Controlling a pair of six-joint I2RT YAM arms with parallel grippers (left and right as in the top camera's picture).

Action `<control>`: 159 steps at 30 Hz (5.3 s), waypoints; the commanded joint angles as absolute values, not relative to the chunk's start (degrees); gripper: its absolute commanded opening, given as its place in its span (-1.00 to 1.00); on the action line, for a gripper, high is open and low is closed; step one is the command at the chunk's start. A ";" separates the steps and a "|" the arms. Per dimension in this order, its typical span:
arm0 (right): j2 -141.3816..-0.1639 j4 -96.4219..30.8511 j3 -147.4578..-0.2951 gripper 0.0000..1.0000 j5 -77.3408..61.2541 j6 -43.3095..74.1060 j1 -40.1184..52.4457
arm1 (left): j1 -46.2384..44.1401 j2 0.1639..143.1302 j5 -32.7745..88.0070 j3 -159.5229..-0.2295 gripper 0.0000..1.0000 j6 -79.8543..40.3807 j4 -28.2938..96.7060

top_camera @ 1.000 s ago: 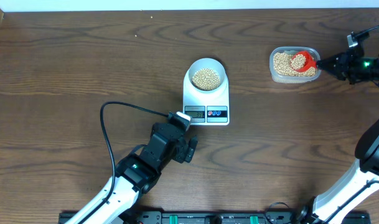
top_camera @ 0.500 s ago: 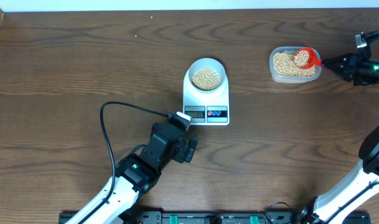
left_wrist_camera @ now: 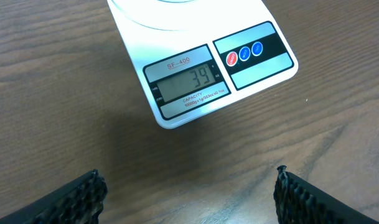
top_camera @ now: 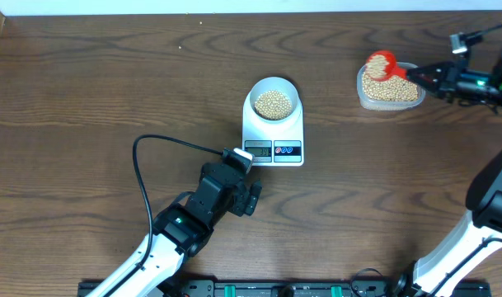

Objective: Scoop item into bowl and weigh 50g on scale
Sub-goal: 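Lift the scoop and carry it over the white bowl, then tilt the scoop with the right gripper to pour chickpeas into the bowl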

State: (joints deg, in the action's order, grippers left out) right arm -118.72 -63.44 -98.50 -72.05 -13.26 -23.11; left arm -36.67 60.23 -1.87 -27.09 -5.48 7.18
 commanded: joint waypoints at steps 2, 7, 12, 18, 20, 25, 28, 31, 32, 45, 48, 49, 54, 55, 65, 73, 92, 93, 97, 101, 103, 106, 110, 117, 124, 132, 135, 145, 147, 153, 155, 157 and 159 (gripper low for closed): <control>-119.26 -63.48 -98.35 -0.98 -75.64 -14.85 -18.39 | -36.69 59.81 -3.03 -28.32 0.77 -4.51 7.27; -119.26 -63.48 -98.35 -0.98 -75.66 -14.85 -13.56 | -36.69 59.81 -3.03 -28.32 0.77 -4.51 7.27; -119.26 -63.09 -98.35 -0.98 -75.64 -13.78 -8.19 | -36.69 59.81 -3.03 -28.32 0.77 -4.51 7.27; -119.26 -58.19 -98.35 -0.98 -73.54 -7.90 -1.85 | -36.69 59.81 -3.03 -28.32 0.77 -4.51 7.27; -119.26 -55.42 -98.35 -0.98 -70.52 -4.51 0.34 | -36.69 59.81 -3.03 -28.32 0.77 -4.51 7.27; -119.26 -48.29 -98.35 -0.98 -64.25 3.25 4.75 | -36.69 59.81 -3.03 -28.32 0.77 -4.51 7.27; -119.26 -45.47 -98.35 -0.97 -62.26 5.82 6.24 | -36.69 59.81 -3.03 -28.32 0.77 -4.51 7.27; -119.26 -45.06 -98.37 -0.97 -59.83 6.44 6.96 | -36.69 59.81 -3.01 -28.32 0.77 -4.51 7.27; -119.26 -45.21 -98.37 -0.98 -59.22 6.42 7.09 | -36.69 59.81 -3.03 -28.32 0.77 -4.51 7.27; -117.99 -46.37 -98.52 -0.98 -49.43 6.17 9.41 | -36.69 59.81 -3.03 -28.32 0.77 -4.51 7.27; -117.64 -46.39 -98.52 -0.98 -47.42 6.20 10.33 | -36.69 59.81 -3.03 -28.32 0.77 -4.51 7.27; -117.62 -46.39 -98.54 -0.98 -47.18 6.17 10.55 | -36.69 59.81 -3.03 -28.32 0.77 -4.51 7.27; -117.54 -46.46 -98.56 -0.98 -45.71 6.20 11.42 | -36.69 59.81 -3.01 -28.32 0.77 -4.51 7.27; -117.51 -46.24 -98.59 -0.98 -45.32 6.20 11.70 | -36.69 59.81 -3.01 -28.32 0.77 -4.51 7.27; -113.62 -46.15 -98.59 -0.97 -36.01 6.13 14.37 | -36.69 59.81 -3.03 -28.32 0.77 -4.51 7.27; -110.89 -47.40 -98.59 -0.98 -31.35 5.06 15.99 | -36.69 59.81 -3.03 -28.32 0.77 -4.51 7.27; -110.87 -48.16 -98.59 -0.98 -21.19 2.61 21.65 | -36.69 59.81 -3.03 -28.32 0.77 -4.51 7.27; -110.87 -48.16 -98.59 -0.98 -20.84 2.46 21.82 | -36.69 59.81 -3.03 -28.32 0.77 -4.51 7.27; -110.87 -48.18 -98.59 -0.98 -19.38 1.76 22.39 | -36.69 59.81 -3.03 -28.32 0.77 -4.51 7.27; -110.87 -48.18 -98.59 -0.98 -19.40 1.28 22.57 | -36.69 59.81 -3.03 -28.32 0.77 -4.51 7.27; -110.87 -48.18 -98.59 -0.98 -19.40 1.19 22.57 | -36.69 59.81 -3.03 -28.32 0.77 -4.51 7.27; -110.87 -48.16 -98.59 -0.98 -19.40 1.17 22.57 | -36.69 59.81 -3.01 -28.32 0.77 -4.51 7.27; -110.87 -48.21 -98.59 -0.98 -19.42 0.54 22.57 | -36.69 59.81 -3.01 -28.32 0.77 -4.51 7.27; -110.87 -48.23 -98.59 -0.98 -19.44 -0.12 22.61 | -36.69 59.81 -3.03 -28.32 0.77 -4.51 7.27; -110.87 -48.23 -98.59 -0.98 -19.51 -0.10 22.59 | -36.69 59.81 -3.01 -28.32 0.77 -4.51 7.27; -110.87 -48.56 -98.59 -0.98 -19.66 -0.10 22.59 | -36.69 59.81 -3.03 -28.32 0.77 -4.51 7.27; -110.87 -48.66 -98.59 -0.98 -19.66 -0.08 22.59 | -36.69 59.81 -3.03 -28.32 0.77 -4.51 7.27; -110.87 -48.66 -98.59 -0.98 -20.05 -0.32 22.59 | -36.69 59.81 -3.03 -28.32 0.77 -4.51 7.27; -110.87 -48.66 -98.59 -0.98 -20.05 -0.32 22.59 | -36.69 59.81 -3.03 -28.32 0.77 -4.51 7.27; -110.87 -48.53 -98.59 -0.98 -22.70 -0.30 22.41 | -36.69 59.81 -3.03 -28.32 0.77 -4.51 7.27; -110.87 -48.31 -98.59 -0.98 -24.75 -0.27 22.00 | -36.69 59.81 -3.03 -28.32 0.77 -4.51 7.27; -110.87 -48.14 -98.59 -0.98 -27.38 -0.27 21.23 | -36.69 59.81 -3.01 -28.32 0.77 -4.51 7.27; -110.87 -48.16 -98.59 -0.98 -29.67 -0.27 20.29 | -36.69 59.81 -3.03 -28.32 0.77 -4.51 7.27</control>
State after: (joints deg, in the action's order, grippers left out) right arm -111.92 -48.31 -98.41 -24.18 0.60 21.71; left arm -36.67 60.23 -1.87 -27.09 -5.48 7.20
